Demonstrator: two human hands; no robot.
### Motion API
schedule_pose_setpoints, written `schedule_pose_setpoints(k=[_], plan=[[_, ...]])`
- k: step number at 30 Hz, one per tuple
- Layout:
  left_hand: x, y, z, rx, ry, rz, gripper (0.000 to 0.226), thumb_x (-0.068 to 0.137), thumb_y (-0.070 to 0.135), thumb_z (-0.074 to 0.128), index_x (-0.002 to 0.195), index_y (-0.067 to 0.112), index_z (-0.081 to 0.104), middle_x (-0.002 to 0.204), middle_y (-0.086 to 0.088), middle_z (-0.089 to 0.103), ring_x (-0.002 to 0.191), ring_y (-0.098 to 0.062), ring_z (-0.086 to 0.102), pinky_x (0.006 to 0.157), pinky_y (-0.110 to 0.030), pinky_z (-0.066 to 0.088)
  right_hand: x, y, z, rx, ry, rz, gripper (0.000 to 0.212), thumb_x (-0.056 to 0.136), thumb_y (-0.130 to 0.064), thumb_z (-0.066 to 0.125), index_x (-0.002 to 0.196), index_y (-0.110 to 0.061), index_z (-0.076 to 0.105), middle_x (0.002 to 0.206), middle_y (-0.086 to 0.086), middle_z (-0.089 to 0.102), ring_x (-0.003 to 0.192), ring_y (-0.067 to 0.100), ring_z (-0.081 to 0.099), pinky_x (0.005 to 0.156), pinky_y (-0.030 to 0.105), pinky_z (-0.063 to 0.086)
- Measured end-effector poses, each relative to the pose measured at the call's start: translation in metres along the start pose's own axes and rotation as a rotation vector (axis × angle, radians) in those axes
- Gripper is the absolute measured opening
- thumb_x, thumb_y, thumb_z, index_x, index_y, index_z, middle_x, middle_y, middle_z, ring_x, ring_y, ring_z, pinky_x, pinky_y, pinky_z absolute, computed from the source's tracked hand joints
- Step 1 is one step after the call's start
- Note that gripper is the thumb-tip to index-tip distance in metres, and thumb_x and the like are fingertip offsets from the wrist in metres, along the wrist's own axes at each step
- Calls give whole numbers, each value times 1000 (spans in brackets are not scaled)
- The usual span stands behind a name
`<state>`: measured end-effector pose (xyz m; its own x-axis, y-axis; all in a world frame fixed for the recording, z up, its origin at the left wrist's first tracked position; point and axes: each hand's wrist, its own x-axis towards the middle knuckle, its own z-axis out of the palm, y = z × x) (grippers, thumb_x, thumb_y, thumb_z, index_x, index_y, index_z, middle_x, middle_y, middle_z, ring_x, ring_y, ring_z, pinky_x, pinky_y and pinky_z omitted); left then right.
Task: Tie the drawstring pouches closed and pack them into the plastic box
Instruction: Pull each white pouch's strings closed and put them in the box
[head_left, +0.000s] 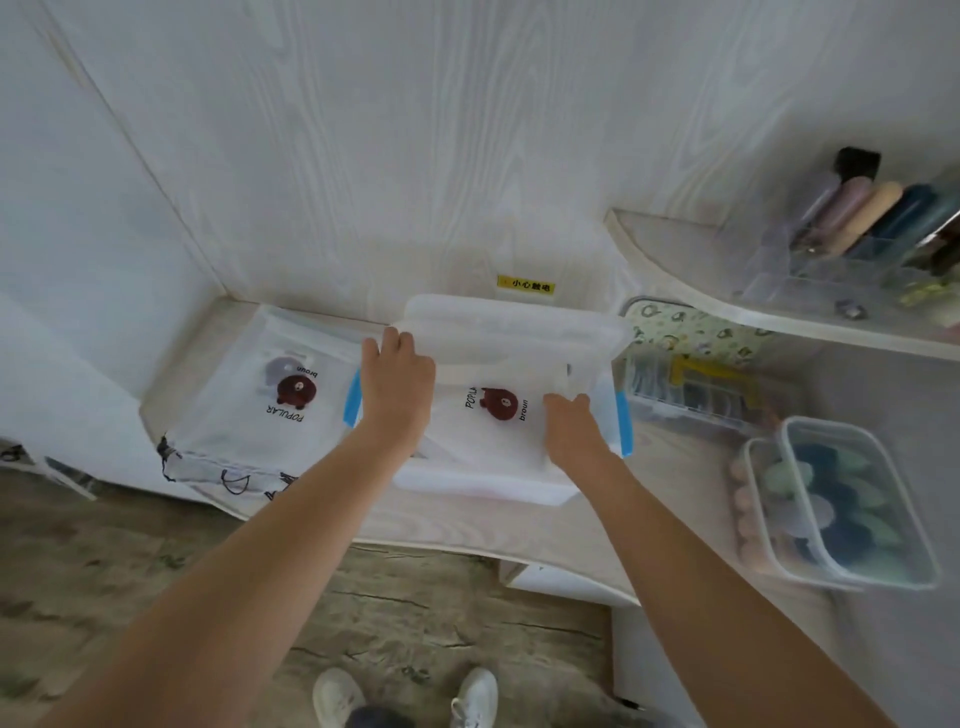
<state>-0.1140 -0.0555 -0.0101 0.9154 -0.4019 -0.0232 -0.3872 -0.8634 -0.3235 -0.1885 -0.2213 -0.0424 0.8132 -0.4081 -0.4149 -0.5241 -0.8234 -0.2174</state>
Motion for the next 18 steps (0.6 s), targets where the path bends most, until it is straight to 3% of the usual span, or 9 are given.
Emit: schedule_pose_setpoints(k=[5, 11, 14, 18], plan=[[10, 8, 14, 148, -121, 155, 32, 85, 18, 57, 117, 18, 56, 119, -1, 52, 120, -24, 38, 101, -35, 29, 13, -6, 8, -120, -28, 9, 33, 93, 2, 37, 125, -2, 42, 124, 19, 47, 117, 28, 45, 92, 26, 40], [24, 12, 25, 146, -202, 200, 34, 85, 19, 56, 119, 20, 54, 119, 1, 54, 118, -22, 40, 99, -32, 29, 13, -13, 7, -126, -55, 43, 35, 93, 3, 37, 126, -2, 44, 131, 20, 33, 115, 28, 45, 92, 31, 42], [22, 7, 21, 21, -156, 154, 28, 88, 19, 54, 116, 18, 56, 116, -1, 55, 117, -22, 41, 98, -32, 30, 3, -20, 3, -123, 2, 34, 35, 92, -2, 45, 127, -7, 43, 137, 19, 23, 118, 29, 37, 90, 32, 43], [11, -17, 12, -319, 24, 53, 29, 91, 22, 49, 118, 13, 55, 121, -9, 49, 115, -27, 42, 92, -36, 35, -15, -50, -7, -47, 127, -66, 43, 93, -11, 47, 134, -13, 35, 140, 18, 19, 126, 32, 30, 87, 34, 44]])
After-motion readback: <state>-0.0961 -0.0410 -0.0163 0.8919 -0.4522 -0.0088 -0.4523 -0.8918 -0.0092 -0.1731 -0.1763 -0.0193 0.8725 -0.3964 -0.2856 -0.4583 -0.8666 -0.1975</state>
